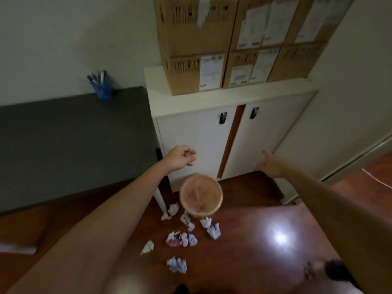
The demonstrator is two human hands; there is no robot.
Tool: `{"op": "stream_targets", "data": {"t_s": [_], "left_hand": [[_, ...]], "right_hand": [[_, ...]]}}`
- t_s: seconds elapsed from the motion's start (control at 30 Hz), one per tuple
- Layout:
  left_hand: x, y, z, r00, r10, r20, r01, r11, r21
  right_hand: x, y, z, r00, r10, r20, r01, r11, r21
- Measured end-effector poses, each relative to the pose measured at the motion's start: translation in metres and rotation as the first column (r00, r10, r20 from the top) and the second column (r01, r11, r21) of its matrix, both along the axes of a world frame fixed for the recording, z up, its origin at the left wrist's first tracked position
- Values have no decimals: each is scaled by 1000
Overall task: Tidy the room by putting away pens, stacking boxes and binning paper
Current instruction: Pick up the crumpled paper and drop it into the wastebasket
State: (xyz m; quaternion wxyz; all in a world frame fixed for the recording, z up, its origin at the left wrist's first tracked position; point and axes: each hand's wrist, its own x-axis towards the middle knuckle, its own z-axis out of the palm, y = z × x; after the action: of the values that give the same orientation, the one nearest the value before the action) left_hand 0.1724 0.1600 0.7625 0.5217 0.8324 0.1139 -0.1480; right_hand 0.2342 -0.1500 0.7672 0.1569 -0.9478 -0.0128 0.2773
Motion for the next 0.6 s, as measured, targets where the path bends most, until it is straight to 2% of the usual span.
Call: {"op": "stream_targets", "data": {"t_s": [0.13,0.23,0.37,0.6], "left_hand": [[-54,2,-98,974,82,-211,-75,996,43],[-104,13,-167,916,118,-383,-82,991,108],[-163,37,-240,850,94,-519,-3,985,173],[-203,116,-325,778,-64,-625,252,943,217]], "right_hand": [[-64,-10,-96,998,-31,-63,32,999,11],[-126,-12,-157,972,-44,-229,44,999,-5],[-187,-3,-225,925,-105,-366,96,994,-42],[-247,64,-296,862,-209,-461,190,978,-87]]}}
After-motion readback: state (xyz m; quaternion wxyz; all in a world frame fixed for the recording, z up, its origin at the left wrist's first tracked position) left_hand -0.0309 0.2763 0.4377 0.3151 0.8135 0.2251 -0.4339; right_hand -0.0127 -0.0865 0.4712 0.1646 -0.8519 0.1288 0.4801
